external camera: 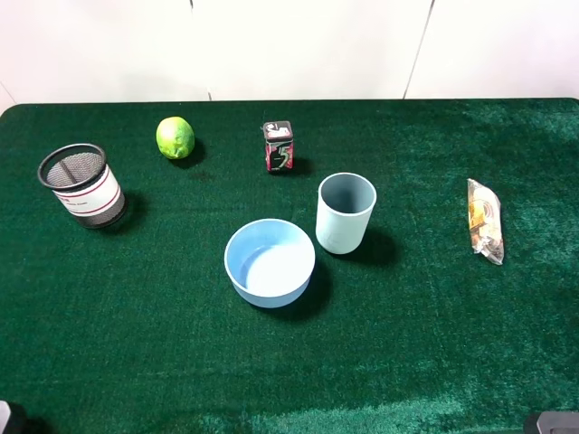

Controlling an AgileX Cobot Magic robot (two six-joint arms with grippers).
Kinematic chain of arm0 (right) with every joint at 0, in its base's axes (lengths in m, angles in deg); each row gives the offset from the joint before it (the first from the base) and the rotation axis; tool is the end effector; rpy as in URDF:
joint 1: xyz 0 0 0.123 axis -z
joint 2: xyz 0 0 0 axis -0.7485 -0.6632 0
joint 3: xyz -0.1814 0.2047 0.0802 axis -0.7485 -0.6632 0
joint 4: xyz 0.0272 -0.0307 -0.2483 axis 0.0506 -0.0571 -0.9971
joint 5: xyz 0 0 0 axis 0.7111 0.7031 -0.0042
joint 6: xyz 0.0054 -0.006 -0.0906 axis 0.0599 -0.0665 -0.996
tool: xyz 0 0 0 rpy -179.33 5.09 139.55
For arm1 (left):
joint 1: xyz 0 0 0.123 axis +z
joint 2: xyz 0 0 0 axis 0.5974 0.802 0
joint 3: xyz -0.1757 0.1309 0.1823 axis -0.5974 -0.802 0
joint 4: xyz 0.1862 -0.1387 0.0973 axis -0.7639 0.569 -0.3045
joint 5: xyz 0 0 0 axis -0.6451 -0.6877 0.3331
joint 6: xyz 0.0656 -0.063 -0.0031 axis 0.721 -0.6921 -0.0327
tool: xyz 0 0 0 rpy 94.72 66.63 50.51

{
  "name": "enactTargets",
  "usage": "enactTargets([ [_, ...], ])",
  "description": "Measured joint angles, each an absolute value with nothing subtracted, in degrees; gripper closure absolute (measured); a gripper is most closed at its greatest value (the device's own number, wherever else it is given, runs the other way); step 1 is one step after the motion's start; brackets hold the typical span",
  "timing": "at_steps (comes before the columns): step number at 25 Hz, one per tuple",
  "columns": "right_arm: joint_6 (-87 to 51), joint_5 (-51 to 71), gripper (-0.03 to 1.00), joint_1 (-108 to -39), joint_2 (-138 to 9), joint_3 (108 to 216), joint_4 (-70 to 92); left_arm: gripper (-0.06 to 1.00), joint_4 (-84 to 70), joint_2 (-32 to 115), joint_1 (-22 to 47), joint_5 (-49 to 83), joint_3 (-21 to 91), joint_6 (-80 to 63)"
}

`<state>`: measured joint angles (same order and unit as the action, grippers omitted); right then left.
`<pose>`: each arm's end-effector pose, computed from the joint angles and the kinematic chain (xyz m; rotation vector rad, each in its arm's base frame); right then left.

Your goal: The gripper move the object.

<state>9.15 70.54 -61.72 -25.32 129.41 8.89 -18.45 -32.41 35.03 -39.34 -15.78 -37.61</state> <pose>0.0706 0.0254 0.3421 -0.1912 2.4704 0.2632 -0.0063 -0.0026 0.2795 0.1216 2.0171 -0.0031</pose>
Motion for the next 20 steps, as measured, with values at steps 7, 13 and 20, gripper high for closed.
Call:
enactTargets([
  [7, 8.97, 70.61, 0.28, -52.71, -13.45, 123.37, 7.53, -0.05, -18.45, -32.41, 35.03, -39.34, -15.78, -37.61],
  [13, 8.85, 70.42, 0.28, -45.61, -5.34, 121.30, 5.42, -0.05, -18.45, -32.41, 35.03, -39.34, -15.78, -37.61],
  [20, 4.83, 65.54, 0.28, -41.28, 3.58, 118.33, 3.67, -0.05, -18.45, -32.41, 35.03, -39.34, -15.78, -37.61],
])
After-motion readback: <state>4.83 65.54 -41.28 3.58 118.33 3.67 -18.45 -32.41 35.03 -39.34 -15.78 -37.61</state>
